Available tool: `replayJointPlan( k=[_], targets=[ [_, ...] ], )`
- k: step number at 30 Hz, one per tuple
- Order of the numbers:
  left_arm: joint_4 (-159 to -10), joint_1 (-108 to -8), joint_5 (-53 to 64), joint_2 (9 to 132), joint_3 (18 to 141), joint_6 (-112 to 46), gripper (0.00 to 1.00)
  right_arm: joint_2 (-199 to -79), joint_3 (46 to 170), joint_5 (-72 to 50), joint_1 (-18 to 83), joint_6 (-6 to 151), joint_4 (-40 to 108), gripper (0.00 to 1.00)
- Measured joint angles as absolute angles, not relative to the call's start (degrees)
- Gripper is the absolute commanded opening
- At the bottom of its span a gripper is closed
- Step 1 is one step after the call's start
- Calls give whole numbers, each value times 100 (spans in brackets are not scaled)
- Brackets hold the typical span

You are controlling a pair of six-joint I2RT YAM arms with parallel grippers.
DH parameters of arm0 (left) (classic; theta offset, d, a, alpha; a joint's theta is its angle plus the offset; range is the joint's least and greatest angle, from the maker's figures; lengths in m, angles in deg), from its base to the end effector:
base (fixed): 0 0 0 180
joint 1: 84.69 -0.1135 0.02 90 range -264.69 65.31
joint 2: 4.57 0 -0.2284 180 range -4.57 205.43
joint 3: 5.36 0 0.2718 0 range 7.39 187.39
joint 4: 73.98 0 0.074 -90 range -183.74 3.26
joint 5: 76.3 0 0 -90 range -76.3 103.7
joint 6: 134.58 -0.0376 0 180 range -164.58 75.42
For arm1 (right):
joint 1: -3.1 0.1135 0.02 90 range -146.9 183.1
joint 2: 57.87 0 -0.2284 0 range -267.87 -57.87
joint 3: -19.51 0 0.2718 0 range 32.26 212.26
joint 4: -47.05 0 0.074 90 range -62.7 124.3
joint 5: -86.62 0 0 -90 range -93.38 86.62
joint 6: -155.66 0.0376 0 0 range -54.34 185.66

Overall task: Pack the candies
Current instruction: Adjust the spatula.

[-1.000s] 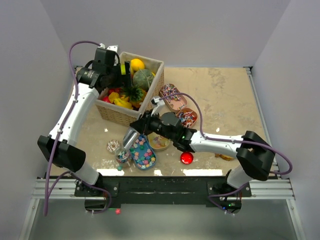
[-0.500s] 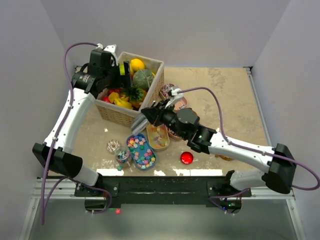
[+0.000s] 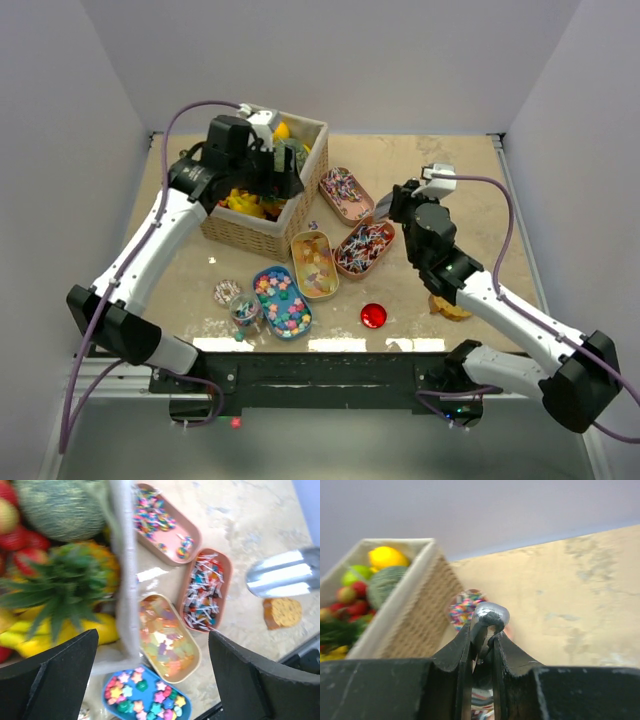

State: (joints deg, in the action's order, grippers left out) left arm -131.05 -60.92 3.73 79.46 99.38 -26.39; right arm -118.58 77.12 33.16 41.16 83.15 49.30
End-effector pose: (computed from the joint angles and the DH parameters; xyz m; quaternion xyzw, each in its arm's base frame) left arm 0.3084 -0.1430 0.3710 0.0824 0.8861 -0.2333 0.3919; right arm 0.2373 0.1574 0.2965 0.0957 0.7048 0.1130 0.6937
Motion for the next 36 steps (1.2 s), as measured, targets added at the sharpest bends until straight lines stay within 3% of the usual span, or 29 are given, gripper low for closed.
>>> replayJointPlan(
  k=[12, 16, 20, 24, 30, 36],
  targets=[
    [-12679, -5218, -178, 9146, 9942, -2505, 70, -12715, 6740, 2846, 3465, 6930, 6277, 0],
    [-12620, -5174, -323, 9566, 9957, -2464, 69, -13091, 6630, 2371, 3312, 6641, 6847, 0],
    [-12517, -5128, -502, 9951, 10018, -2464, 81, -13200, 6630, 1976, 3214, 6549, 7083, 0],
    [-12382, -5051, -768, 10200, 10150, -2442, 87, -12984, 6667, 1436, 3137, 6709, 7024, 0],
    [-11824, -4940, -1087, 10392, 10366, -2514, 87, -12129, 6884, 404, 2960, 7351, 6725, 0],
    [-11280, -4929, -1393, 10412, 10397, -2726, 79, -11589, 7196, -409, 2897, 7813, 6198, 0]
  ],
)
